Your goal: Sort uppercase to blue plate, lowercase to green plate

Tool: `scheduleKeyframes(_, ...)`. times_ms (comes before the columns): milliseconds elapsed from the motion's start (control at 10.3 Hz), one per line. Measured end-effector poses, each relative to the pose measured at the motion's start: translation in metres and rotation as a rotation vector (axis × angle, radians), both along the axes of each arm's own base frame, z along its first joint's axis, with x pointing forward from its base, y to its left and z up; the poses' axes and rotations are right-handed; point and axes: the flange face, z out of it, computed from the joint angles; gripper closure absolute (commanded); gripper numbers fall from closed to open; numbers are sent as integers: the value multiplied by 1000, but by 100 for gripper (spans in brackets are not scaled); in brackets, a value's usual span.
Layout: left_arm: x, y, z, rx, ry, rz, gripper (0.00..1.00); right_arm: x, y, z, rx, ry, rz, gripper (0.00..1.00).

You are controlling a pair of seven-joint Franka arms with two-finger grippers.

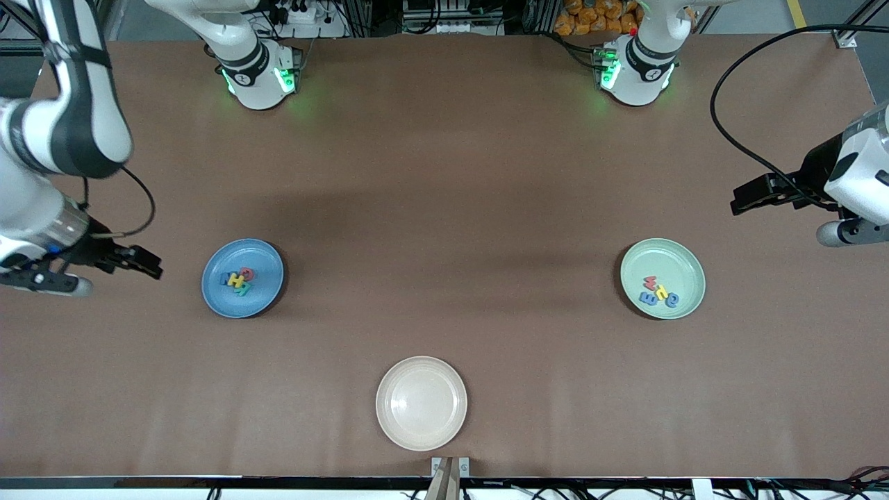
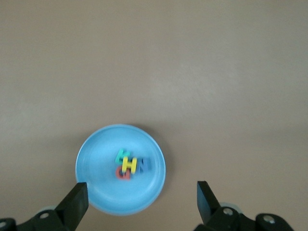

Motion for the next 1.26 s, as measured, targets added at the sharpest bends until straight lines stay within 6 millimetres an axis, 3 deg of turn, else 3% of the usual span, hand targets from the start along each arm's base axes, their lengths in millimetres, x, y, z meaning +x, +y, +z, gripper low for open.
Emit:
scheduleKeyframes(387,-4,-5,2,-2,-19,-8,0,-23,-7,73,4,-28,-12,0)
scheduleKeyframes(774,-29,-8,-1,7,-54,-9,0,-43,4,151,7,-25,10,0)
scheduleKeyframes(1257,-37,1,13,5,-79,-73,0,-48,-4,151,10,21,17,0)
